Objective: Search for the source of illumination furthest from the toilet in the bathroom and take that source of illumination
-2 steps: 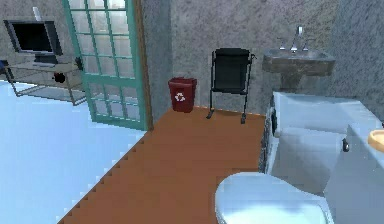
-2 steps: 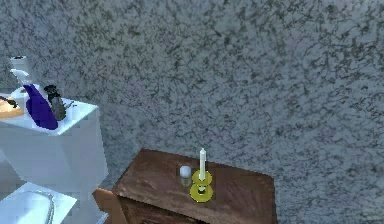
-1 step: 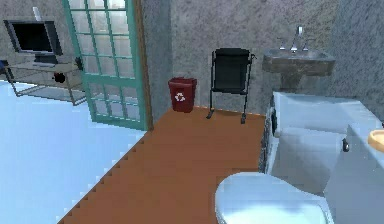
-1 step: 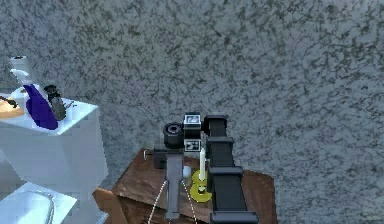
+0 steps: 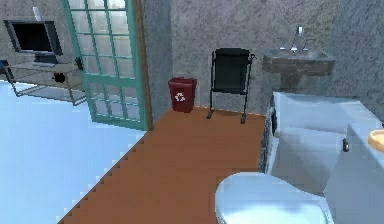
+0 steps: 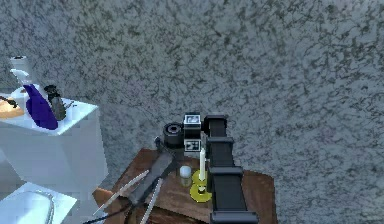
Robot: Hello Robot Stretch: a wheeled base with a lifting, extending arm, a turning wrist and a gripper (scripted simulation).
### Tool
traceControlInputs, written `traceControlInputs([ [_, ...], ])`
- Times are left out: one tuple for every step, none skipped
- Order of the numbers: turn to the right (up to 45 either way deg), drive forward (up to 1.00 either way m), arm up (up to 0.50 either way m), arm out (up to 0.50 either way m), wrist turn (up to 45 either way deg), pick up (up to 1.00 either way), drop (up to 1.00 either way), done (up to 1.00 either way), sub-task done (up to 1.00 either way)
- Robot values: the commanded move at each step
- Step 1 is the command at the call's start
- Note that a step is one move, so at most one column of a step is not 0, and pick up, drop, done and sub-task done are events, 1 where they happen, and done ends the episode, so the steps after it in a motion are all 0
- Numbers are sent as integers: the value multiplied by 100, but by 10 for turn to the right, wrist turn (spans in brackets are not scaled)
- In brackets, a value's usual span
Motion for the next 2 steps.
traceControlInputs([
  [0, 0, 0, 0, 450, 0, 0, 0, 0],
  [0, 0, 0, 0, 450, 0, 0, 0, 0],
])
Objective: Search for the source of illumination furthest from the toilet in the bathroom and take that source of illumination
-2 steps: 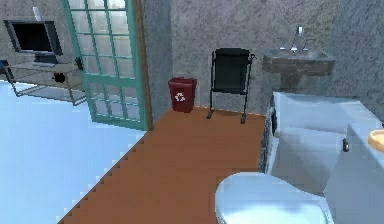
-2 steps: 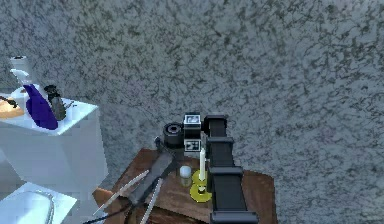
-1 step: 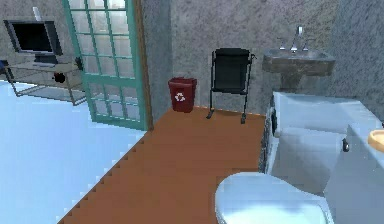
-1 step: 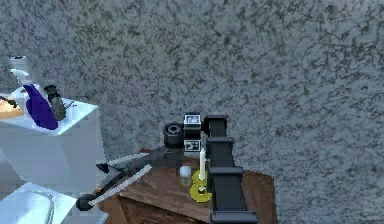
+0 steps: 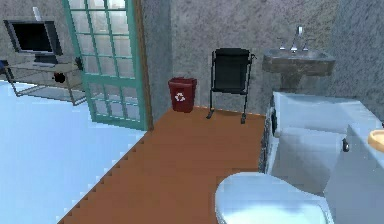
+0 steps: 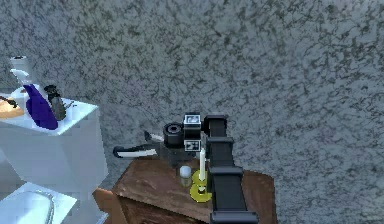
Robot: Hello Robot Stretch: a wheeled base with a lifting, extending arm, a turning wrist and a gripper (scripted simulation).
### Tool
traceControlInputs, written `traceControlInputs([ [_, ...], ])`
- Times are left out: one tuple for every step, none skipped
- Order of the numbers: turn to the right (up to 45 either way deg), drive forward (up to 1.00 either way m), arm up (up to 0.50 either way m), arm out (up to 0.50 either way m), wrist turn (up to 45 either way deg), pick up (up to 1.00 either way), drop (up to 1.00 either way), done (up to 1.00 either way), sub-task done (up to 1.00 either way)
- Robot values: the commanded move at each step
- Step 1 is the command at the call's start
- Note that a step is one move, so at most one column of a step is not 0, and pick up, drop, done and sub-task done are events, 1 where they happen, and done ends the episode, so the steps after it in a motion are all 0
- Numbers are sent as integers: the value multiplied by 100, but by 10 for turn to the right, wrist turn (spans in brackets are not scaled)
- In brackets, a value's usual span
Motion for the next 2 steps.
traceControlInputs([
  [0, 0, 0, 0, 450, 0, 0, 0, 0],
  [0, 0, 0, 0, 330, 0, 0, 0, 0],
])
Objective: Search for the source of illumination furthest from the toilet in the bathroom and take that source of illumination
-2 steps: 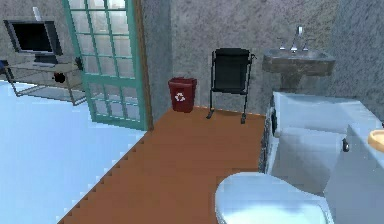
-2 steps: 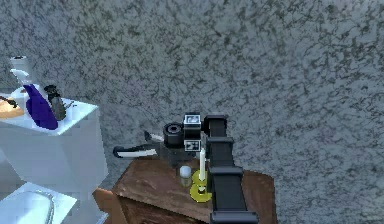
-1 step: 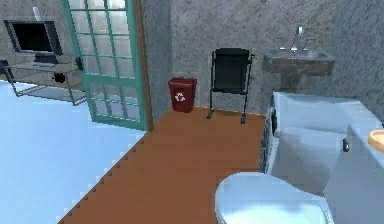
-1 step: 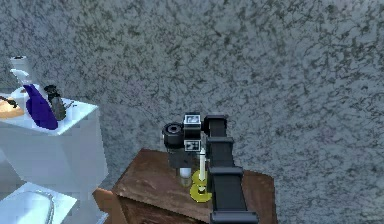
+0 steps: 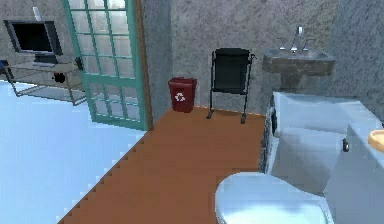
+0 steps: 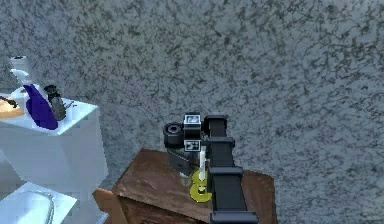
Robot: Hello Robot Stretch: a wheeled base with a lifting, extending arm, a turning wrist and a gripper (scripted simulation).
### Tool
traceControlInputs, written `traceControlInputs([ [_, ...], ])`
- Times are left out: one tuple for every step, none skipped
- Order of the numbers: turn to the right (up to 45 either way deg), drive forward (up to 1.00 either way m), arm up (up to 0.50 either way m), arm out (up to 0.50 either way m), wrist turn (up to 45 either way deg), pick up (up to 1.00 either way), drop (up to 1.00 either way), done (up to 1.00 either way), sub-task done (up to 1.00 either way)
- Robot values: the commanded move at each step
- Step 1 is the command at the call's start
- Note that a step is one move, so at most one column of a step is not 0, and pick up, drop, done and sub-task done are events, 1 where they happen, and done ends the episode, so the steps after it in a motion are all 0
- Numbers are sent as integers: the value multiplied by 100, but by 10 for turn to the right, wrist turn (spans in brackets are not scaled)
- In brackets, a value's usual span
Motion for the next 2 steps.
traceControlInputs([
  [0, 0, 0, 0, 0, 100, 0, 0, 0],
  [0, 0, 10, 0, 0, 0, 0, 0, 0],
])
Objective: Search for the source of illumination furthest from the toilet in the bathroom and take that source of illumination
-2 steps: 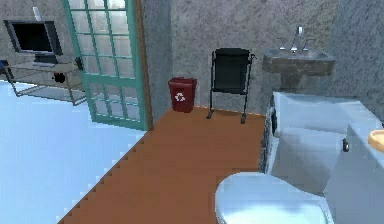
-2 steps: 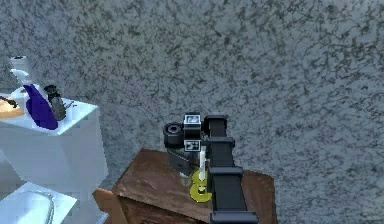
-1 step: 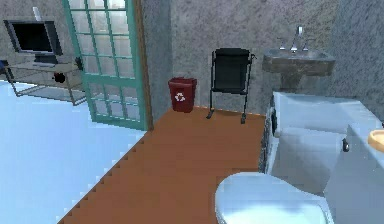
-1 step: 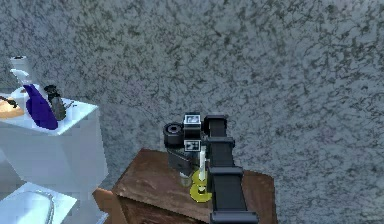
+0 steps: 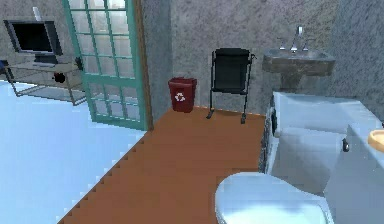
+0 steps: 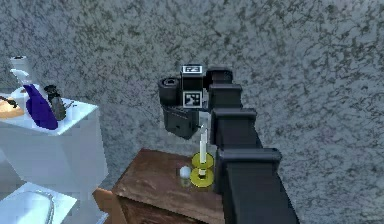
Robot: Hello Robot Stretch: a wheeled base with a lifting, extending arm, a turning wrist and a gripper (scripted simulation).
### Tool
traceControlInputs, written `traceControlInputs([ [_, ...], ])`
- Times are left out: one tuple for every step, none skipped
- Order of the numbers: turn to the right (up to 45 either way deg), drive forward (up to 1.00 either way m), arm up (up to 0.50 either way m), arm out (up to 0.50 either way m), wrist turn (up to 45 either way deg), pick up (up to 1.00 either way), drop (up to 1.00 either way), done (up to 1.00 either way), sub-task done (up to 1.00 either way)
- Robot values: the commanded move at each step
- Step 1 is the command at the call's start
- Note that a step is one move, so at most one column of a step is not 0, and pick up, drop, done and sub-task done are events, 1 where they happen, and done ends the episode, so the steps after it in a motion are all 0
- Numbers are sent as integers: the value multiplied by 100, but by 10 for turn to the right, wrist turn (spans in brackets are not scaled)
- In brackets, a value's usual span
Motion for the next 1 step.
traceControlInputs([
  [0, 0, 0, 0, 0, 0, 0, 100, 0],
])
